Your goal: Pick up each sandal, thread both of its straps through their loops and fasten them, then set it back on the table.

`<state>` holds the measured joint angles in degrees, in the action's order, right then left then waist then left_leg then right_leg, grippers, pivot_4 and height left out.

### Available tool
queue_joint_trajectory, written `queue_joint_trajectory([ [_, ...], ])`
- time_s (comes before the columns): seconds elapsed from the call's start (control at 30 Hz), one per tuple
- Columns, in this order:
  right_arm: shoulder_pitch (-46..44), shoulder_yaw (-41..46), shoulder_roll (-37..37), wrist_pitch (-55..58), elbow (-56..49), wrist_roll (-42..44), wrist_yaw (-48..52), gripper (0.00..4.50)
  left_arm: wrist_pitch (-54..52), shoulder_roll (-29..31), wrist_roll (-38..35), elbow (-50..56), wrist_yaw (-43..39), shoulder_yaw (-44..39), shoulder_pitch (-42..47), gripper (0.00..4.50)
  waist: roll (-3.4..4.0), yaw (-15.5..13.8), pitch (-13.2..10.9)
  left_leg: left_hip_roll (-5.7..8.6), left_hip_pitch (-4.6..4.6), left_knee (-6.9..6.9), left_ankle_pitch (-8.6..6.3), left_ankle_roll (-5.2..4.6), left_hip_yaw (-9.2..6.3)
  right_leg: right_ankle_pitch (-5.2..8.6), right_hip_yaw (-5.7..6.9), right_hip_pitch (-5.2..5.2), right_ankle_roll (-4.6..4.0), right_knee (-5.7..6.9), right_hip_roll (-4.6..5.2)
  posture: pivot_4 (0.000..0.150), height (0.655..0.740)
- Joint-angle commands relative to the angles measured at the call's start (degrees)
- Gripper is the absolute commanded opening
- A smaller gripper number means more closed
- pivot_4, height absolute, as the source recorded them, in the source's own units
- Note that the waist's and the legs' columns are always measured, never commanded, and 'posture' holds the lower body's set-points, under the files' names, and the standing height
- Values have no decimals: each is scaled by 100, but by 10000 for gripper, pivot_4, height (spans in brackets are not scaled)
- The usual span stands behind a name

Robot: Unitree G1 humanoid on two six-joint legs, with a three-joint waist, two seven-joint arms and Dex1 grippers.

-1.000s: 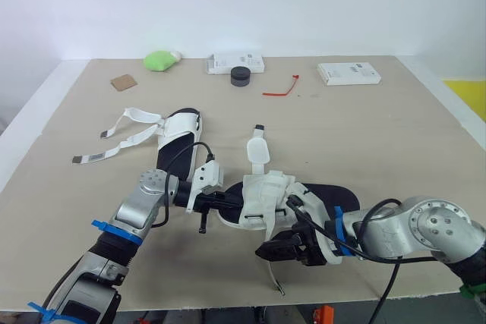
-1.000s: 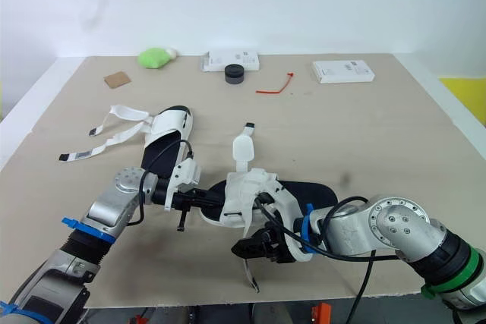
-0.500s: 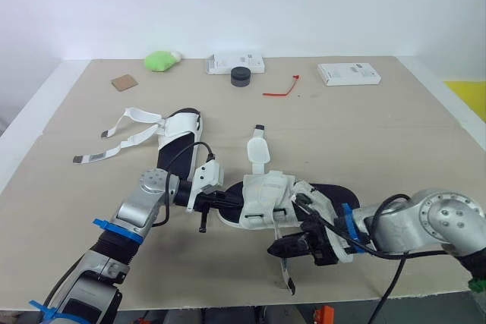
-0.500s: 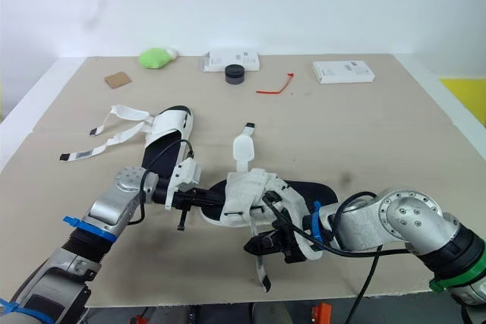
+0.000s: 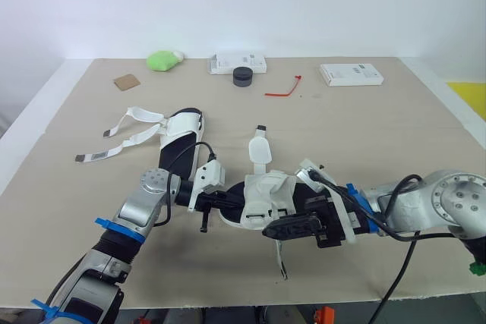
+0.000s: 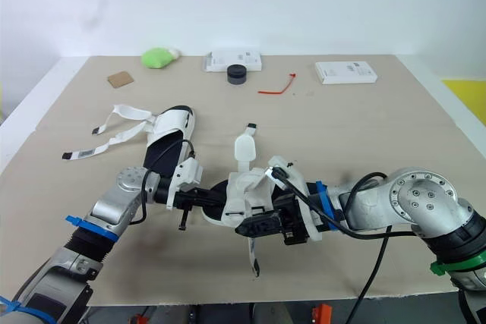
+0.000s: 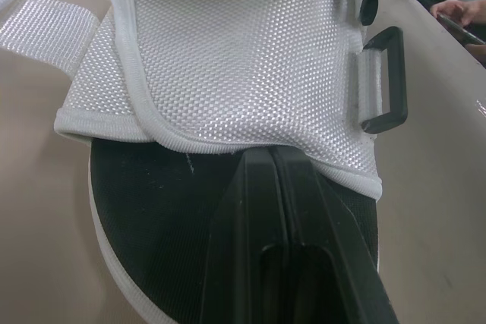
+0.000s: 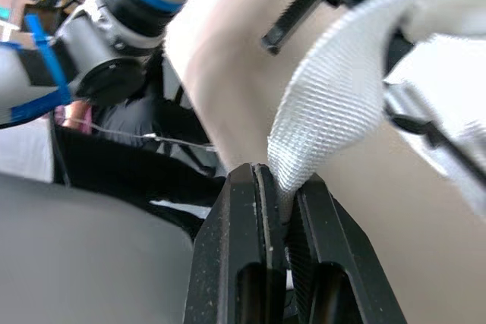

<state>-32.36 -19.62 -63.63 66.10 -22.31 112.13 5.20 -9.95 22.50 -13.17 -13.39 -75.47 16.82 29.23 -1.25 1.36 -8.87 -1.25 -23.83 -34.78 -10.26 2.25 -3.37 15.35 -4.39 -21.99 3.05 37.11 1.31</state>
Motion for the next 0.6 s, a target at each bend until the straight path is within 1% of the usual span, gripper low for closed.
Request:
queue_joint_trajectory([
  [0.03, 70, 110, -67, 46, -155, 62, -237, 9443, -208, 56, 327, -378, 56, 350, -251, 0, 0, 0, 0, 0, 0, 0, 0, 0, 0, 0, 0, 0, 0, 0, 1, 1500, 7400],
  [0.07, 93, 109, -78, 90, -181, 29, -274, 11801, -212, 58, 326, -375, 59, 348, -252, 0, 0, 0, 0, 0, 0, 0, 0, 0, 0, 0, 0, 0, 0, 0, 0, 1500, 7400],
  [0.13, 144, 83, -94, 292, -283, -337, -239, 22005, -222, 62, 323, -365, 65, 343, -256, 0, 1, 0, 1, 0, 0, 0, 0, 0, 0, 0, 0, 0, 0, 0, 0, 1500, 7400],
  [0.17, 188, 78, -104, 348, -286, -412, -255, 25466, -230, 67, 319, -345, 68, 341, -265, 0, 1, 0, 1, 0, 0, 0, 0, 0, 0, 0, 0, 0, 0, 0, 0, 1500, 7400],
  [0.2, 236, 70, -126, 388, -236, -411, -294, 31050, -236, 70, 316, -332, 72, 340, -271, 0, 1, -1, 1, 0, 0, 0, 0, 0, -1, 0, 0, 0, 0, 0, 0, 1500, 7400],
  [0.23, 279, 116, -170, 447, -190, -425, -236, 35297, -244, 74, 312, -326, 72, 337, -272, 0, 1, -1, 1, 0, 0, 0, 0, 0, -1, 0, 0, 0, 0, 0, 0, 1500, 7400],
  [0.3, 312, 254, -269, 545, -110, -424, -99, 35297, -256, 82, 302, -318, 77, 333, -275, 0, 3, -1, 1, 0, 0, 0, 0, 0, 2, 0, -2, -1, 0, 0, 1, 1500, 7400],
  [0.43, 180, 602, -638, 617, -39, 2, 282, 35297, -265, 107, 294, -296, 77, 335, -302, 0, 3, -1, 1, 0, 0, 0, 0, 0, 2, 0, -1, -2, 0, 0, 0, 1500, 7400],
  [0.5, 188, 785, -884, 632, -142, 87, 707, 35297, -277, 116, 288, -285, 62, 343, -310, 0, 7, -1, 1, 0, -1, 0, 0, 0, 3, 0, -2, -3, 0, 0, 1, 1500, 7400],
  [0.53, 306, 826, -1004, 550, -290, 87, 1135, 35297, -283, 115, 285, -291, 58, 346, -306, 0, 6, -1, 1, -3, 0, 0, -1, -1, 3, 1, -1, -2, -1, 0, -1, 1500, 7400],
  [0.6, 492, 807, -1182, 372, -571, 87, 1646, 35297, -277, 107, 286, -314, 63, 347, -294, 0, 6, -5, 2, -4, 0, 2, -2, -3, 1, 3, 2, -3, -3, -1, -3, 1500, 7400],
])
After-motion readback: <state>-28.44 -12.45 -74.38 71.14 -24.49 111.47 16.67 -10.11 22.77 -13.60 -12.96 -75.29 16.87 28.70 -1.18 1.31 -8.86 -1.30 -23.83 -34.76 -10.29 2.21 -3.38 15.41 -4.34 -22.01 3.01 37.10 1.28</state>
